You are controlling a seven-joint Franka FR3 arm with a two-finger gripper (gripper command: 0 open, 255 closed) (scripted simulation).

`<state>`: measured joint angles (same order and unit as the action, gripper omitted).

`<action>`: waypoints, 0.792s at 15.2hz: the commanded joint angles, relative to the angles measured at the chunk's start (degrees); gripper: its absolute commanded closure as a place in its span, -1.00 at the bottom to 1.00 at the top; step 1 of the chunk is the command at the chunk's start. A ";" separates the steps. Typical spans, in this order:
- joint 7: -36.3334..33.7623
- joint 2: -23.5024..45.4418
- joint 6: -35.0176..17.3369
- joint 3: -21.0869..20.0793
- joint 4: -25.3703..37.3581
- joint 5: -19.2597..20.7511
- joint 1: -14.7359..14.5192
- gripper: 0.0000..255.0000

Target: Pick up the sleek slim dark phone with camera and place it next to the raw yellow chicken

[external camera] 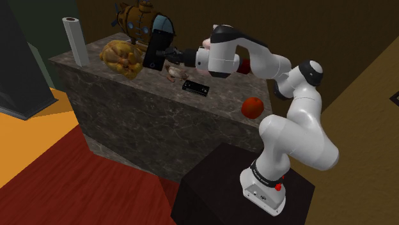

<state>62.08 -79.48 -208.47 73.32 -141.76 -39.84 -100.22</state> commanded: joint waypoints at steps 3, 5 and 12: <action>1.21 -3.37 -1.23 2.40 -1.10 2.87 -0.43 1.00; 1.81 -4.93 -1.72 3.60 -1.51 4.23 -0.61 1.00; 4.06 -10.13 -2.90 7.96 -2.56 8.85 -0.90 1.00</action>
<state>65.80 -88.78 -211.11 80.55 -144.36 -31.81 -100.81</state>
